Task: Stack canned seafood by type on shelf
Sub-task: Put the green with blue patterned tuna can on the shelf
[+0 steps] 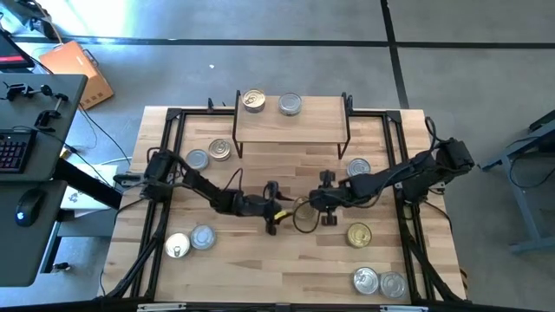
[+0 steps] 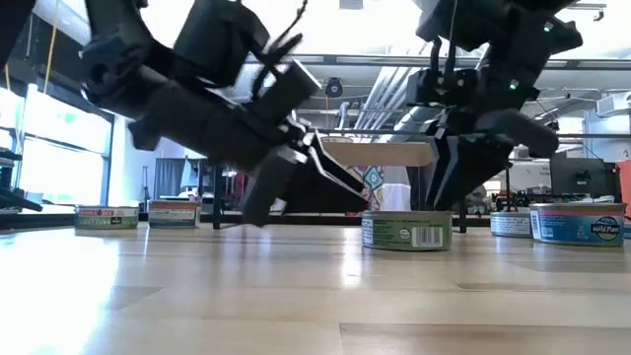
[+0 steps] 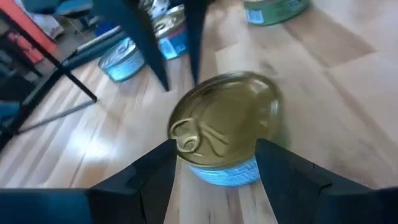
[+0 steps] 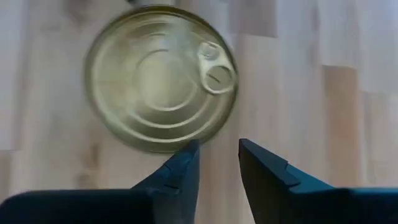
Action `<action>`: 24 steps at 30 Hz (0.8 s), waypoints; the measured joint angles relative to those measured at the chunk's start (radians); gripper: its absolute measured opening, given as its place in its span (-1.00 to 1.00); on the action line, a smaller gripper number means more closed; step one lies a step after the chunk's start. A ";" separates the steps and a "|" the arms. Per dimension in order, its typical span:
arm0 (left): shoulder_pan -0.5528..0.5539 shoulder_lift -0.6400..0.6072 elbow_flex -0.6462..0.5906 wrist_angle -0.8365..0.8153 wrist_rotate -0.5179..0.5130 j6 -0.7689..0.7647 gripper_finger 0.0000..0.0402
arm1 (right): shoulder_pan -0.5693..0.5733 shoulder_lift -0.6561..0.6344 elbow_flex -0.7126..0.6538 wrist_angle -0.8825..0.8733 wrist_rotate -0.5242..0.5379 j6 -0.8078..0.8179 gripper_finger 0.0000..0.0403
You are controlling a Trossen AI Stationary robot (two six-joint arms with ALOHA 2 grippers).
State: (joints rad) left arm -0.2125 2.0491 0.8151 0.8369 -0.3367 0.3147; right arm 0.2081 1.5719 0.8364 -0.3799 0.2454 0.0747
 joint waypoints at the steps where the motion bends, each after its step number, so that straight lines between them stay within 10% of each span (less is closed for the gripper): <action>1: 0.006 0.015 0.013 0.003 0.002 -0.001 0.06 | 0.002 0.000 -0.001 0.007 -0.026 0.000 -0.51; 9: 0.013 0.043 0.042 -0.036 -0.255 0.042 0.06 | 0.068 0.001 0.000 0.055 -0.203 0.064 -0.56; 15: -0.010 -0.058 0.025 -0.142 -0.403 0.079 0.06 | 0.146 -0.031 0.001 0.075 -0.115 0.033 -0.56; 20: -0.031 -0.092 0.024 -0.161 -0.173 0.035 0.06 | 0.154 -0.087 0.003 -0.147 0.124 0.235 -0.56; 24: -0.015 -0.067 0.034 -0.112 0.131 0.008 0.06 | 0.114 -0.083 -0.027 -0.234 0.107 0.358 -0.56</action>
State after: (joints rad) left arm -0.2280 1.9821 0.8488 0.7248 -0.2062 0.3227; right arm 0.3222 1.4886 0.8097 -0.6136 0.3527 0.4330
